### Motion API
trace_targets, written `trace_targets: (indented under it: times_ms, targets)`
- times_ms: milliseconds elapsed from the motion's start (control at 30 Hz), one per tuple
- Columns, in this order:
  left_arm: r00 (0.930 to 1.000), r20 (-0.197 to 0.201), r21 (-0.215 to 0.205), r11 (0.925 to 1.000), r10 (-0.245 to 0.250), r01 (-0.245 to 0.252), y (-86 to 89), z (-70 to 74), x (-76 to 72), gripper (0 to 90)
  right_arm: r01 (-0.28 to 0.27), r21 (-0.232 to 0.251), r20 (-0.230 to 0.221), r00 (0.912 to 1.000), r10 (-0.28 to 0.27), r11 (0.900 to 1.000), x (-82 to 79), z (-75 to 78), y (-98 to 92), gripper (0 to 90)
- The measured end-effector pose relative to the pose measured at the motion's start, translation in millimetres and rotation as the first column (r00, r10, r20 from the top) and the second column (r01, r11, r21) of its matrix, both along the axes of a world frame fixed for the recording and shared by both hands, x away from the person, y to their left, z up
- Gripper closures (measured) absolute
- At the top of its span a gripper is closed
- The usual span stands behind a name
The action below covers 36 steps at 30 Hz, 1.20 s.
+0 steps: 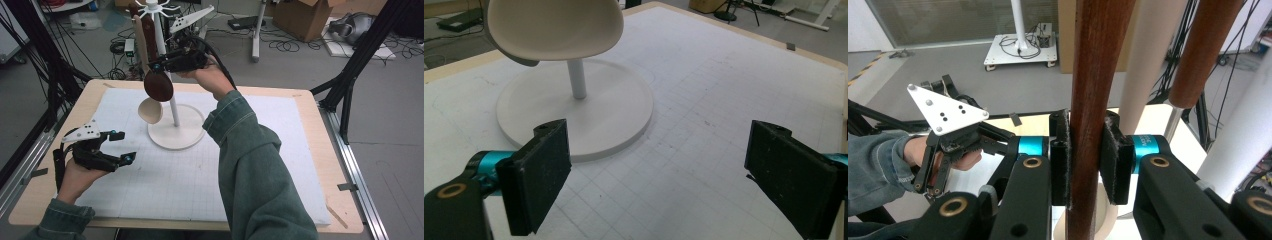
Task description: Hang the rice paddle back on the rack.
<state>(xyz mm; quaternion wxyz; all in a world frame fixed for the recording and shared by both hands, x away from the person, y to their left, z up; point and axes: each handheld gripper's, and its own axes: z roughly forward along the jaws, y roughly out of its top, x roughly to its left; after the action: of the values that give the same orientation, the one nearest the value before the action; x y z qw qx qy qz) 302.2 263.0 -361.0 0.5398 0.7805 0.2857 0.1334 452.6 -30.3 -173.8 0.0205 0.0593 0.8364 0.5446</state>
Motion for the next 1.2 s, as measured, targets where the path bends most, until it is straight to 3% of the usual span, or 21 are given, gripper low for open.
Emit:
trace_targets:
  times_ms: [633,1000,1200]
  targets:
    - [1.0000,0.001,0.004,1.0000,0.000,0.000,0.6,0.8,0.2,11.6,0.032,0.006,-0.049,0.9983,-0.032,0.999,13.9,-3.6,-2.5,77.5]
    - [1.0000,0.000,0.004,1.0000,-0.001,0.001,0.6,1.1,0.2,11.7,0.073,0.041,-0.050,0.9962,-0.071,0.997,13.1,-8.7,-9.3,76.2]
    - [1.0000,0.003,0.005,1.0000,0.001,-0.001,1.3,1.6,0.1,11.7,0.099,0.037,-0.047,0.9941,-0.097,0.994,10.5,-10.9,-13.0,70.0]
